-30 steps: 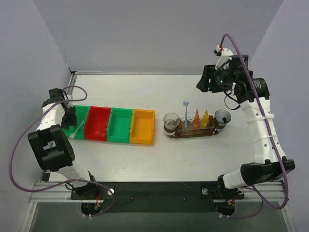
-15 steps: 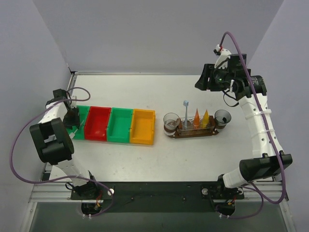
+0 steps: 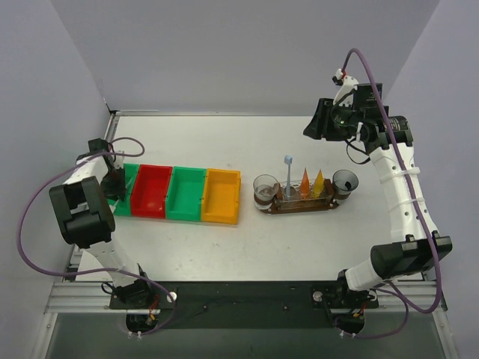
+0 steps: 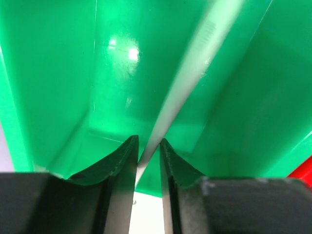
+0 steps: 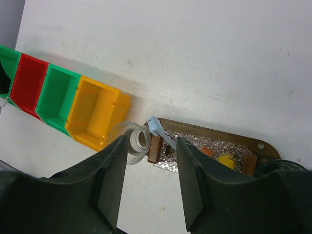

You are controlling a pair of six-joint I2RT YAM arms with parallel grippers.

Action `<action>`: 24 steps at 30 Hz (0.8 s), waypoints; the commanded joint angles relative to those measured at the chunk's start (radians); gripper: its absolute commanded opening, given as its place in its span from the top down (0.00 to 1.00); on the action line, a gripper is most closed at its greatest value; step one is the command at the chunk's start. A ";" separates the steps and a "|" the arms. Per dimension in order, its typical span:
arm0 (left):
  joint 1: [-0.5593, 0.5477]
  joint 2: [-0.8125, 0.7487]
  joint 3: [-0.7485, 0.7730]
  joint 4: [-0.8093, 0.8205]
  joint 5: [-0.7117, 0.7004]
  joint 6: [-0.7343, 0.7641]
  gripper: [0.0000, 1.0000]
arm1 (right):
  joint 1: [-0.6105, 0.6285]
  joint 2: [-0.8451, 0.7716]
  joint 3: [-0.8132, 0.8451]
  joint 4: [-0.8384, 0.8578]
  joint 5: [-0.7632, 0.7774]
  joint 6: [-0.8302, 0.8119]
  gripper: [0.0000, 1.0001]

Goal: Prepare toiletry sets of a toothbrush and toothpaste on the tray

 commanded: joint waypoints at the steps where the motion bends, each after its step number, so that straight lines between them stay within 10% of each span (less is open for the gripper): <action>1: -0.006 0.004 0.051 0.009 0.005 0.009 0.70 | -0.011 0.017 0.018 0.028 -0.021 0.009 0.60; 13: -0.006 -0.072 0.040 0.000 -0.026 -0.014 1.00 | -0.019 0.014 0.020 0.030 -0.019 0.012 0.63; 24: -0.007 -0.236 -0.003 -0.024 -0.043 -0.083 1.00 | -0.019 -0.026 0.023 0.035 -0.018 0.017 0.63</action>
